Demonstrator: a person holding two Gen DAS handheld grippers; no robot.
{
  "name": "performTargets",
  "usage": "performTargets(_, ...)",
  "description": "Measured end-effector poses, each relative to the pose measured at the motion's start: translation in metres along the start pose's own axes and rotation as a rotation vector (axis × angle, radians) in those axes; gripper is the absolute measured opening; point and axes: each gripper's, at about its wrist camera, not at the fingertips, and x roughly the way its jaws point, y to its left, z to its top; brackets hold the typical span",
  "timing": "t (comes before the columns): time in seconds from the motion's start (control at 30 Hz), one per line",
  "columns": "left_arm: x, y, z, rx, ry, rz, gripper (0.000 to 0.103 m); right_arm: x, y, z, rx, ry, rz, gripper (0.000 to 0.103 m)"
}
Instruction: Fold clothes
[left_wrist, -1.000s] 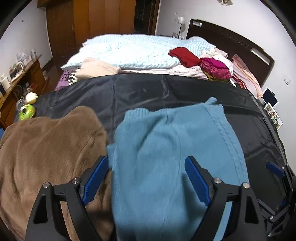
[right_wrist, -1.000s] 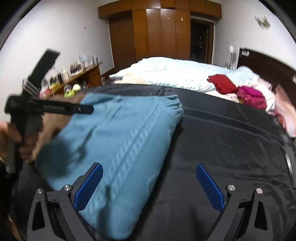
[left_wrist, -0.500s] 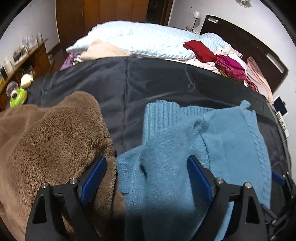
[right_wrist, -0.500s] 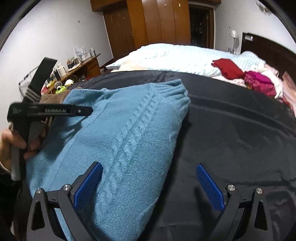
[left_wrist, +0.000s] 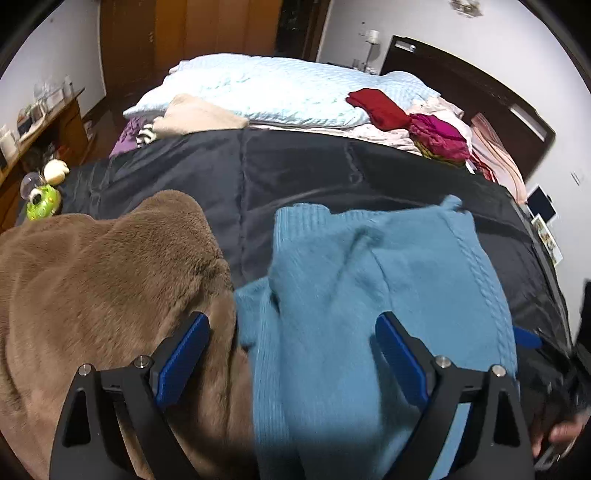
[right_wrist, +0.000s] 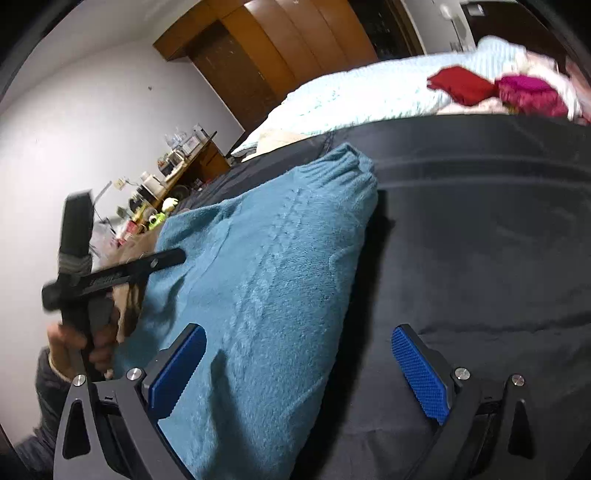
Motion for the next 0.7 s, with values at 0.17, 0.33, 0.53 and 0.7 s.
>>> performTargets(0.17, 0.006, -0.003, -0.011, 0.051, 0.03, 0.021, 0.094, 0.025, 0.002, 0.003, 0.02, 0.057, 0.026, 0.102)
performTargets(0.33, 0.011, -0.002, -0.011, 0.049, 0.027, 0.015, 0.094, 0.041, 0.014, 0.005, -0.019, 0.085, 0.041, 0.102)
performTargets(0.53, 0.015, -0.002, -0.014, 0.049, 0.025, 0.019, 0.094, 0.053, 0.032, 0.003, -0.087, 0.063, 0.009, 0.085)
performTargets(0.7, 0.016, -0.006, -0.014, 0.033, 0.043, -0.004, 0.094, 0.037, 0.022, 0.0, -0.051, 0.036, 0.025, 0.061)
